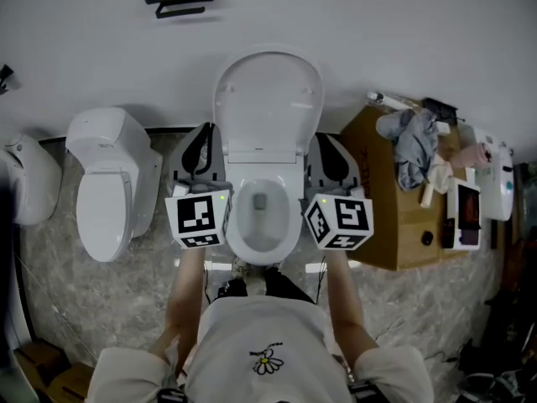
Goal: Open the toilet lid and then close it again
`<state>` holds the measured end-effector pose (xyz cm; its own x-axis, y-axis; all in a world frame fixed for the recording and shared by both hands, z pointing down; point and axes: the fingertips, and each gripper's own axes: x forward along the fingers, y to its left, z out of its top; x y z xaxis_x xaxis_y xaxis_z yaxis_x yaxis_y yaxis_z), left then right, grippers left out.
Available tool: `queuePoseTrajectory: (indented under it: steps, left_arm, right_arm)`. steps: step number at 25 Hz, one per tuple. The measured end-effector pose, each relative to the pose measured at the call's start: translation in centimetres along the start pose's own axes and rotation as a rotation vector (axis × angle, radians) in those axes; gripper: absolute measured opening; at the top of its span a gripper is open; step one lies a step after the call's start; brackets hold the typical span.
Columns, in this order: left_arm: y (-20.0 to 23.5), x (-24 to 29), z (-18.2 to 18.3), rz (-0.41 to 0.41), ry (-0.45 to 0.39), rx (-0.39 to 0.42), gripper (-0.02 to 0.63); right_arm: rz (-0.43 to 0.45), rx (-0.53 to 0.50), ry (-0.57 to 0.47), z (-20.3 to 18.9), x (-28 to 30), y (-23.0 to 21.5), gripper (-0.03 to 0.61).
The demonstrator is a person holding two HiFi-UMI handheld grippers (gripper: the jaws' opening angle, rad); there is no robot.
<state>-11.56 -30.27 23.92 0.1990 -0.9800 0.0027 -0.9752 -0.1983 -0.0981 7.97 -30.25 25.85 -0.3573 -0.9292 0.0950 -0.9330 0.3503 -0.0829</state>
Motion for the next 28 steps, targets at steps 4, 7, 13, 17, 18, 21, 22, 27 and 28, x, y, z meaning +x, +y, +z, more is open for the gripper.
queuePoseTrajectory:
  steps: [4, 7, 13, 17, 18, 21, 22, 27, 28]
  left_arm:
    - [0.4, 4.4, 0.6, -0.030, -0.010, 0.026, 0.099]
    - [0.5, 7.9, 0.8, -0.044, -0.020, 0.034, 0.104]
    - [0.2, 15.0, -1.3, -0.078, 0.036, 0.043, 0.149]
    - [0.1, 19.4, -4.6, -0.094, 0.125, 0.065, 0.212]
    - [0.1, 20.3, -5.6, -0.096, 0.152, 0.067, 0.221]
    - [0.3, 22.8, -7.7, -0.090, 0.209, 0.076, 0.222]
    - [0.5, 23.4, -8.2, -0.083, 0.220, 0.079, 0.222]
    - [1.7, 25.9, -10.6, -0.029, 0.253, 0.072, 0.221]
    - [1.9, 26.3, -11.1, -0.025, 0.267, 0.080, 0.221]
  right_arm:
    - [0.006, 0.005, 0.005, 1.2, 3.8, -2.7, 0.064]
    - [0.025, -0.016, 0.025, 1.8, 7.0, -4.3, 0.113]
    - [0.045, -0.067, 0.089, 1.1, 13.5, -6.6, 0.144]
    - [0.030, -0.122, 0.169, -1.4, 17.5, -8.0, 0.153]
    - [0.024, -0.127, 0.199, -2.4, 18.5, -8.5, 0.153]
    - [0.015, -0.124, 0.277, -4.6, 21.2, -9.9, 0.153]
    - [0.010, -0.133, 0.293, -5.1, 21.9, -10.2, 0.153]
    - [-0.019, -0.193, 0.347, -7.2, 24.2, -11.7, 0.153]
    - [-0.021, -0.201, 0.353, -7.4, 24.6, -11.9, 0.153]
